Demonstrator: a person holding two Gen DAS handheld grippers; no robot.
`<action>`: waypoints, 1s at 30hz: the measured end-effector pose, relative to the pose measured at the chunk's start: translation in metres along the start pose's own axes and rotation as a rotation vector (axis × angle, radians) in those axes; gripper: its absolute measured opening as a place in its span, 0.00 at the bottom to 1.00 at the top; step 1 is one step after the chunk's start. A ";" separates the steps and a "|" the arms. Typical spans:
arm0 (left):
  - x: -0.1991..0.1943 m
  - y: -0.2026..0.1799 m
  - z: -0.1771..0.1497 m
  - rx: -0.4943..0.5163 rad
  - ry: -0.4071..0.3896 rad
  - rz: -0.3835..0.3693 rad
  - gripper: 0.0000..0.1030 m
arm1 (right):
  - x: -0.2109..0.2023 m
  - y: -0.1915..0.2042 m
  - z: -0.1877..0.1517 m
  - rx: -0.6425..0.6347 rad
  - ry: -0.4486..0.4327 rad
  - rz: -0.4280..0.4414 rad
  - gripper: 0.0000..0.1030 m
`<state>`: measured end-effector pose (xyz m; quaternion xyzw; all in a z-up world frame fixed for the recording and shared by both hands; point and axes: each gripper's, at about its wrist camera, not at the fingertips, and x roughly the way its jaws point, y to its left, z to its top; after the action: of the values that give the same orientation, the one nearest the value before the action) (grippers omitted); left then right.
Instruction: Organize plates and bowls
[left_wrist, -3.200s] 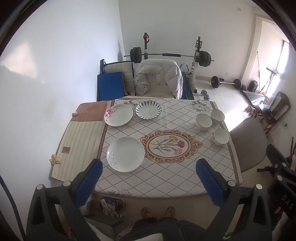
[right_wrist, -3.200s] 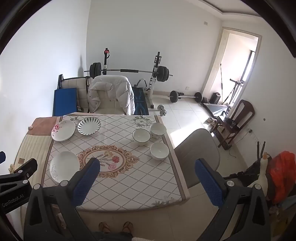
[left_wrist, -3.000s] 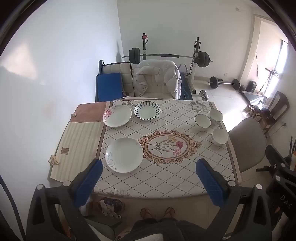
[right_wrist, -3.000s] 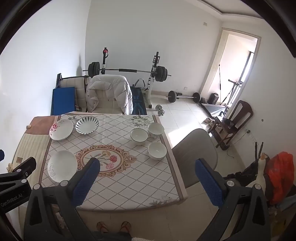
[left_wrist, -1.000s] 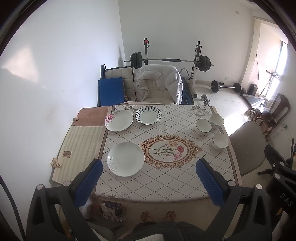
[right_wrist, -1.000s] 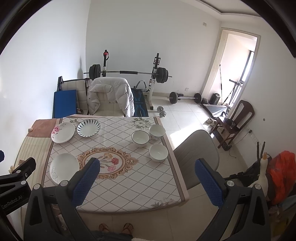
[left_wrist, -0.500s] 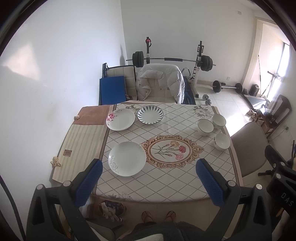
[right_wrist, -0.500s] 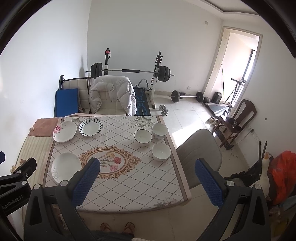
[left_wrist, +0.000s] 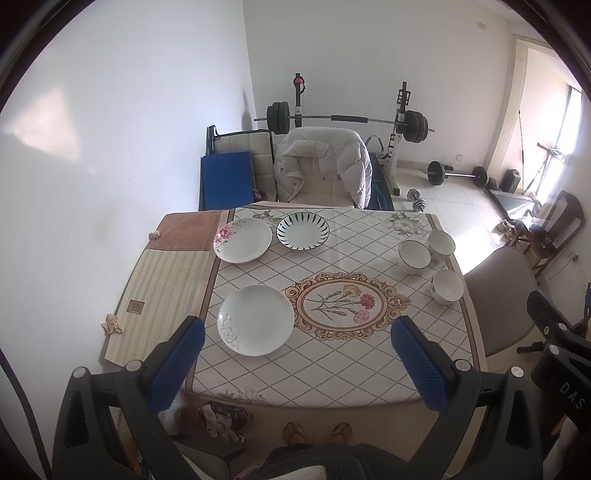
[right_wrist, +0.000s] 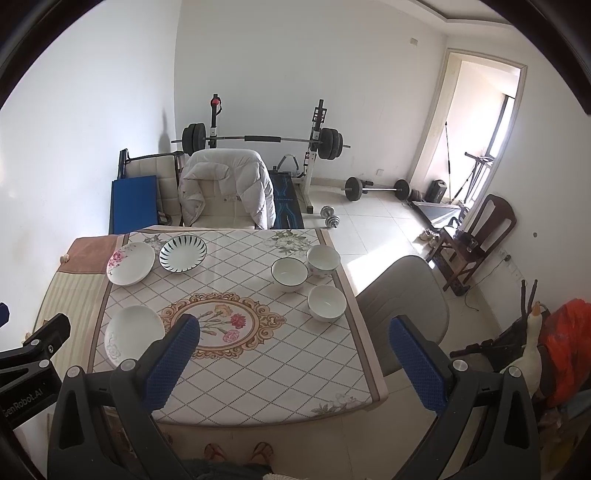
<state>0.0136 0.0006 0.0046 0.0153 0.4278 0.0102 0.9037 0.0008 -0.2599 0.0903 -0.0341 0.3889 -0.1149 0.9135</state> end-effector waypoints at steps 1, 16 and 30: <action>0.001 0.000 0.000 -0.001 -0.003 0.004 1.00 | 0.002 0.000 0.001 0.003 0.003 0.004 1.00; 0.123 0.071 0.003 -0.149 0.037 0.306 1.00 | 0.195 0.059 -0.024 -0.077 0.316 0.426 1.00; 0.359 0.173 -0.024 -0.124 0.464 0.194 0.99 | 0.410 0.249 -0.062 -0.207 0.640 0.527 0.99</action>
<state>0.2210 0.1853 -0.2817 -0.0021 0.6189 0.1262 0.7753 0.2773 -0.1136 -0.2791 0.0123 0.6575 0.1574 0.7367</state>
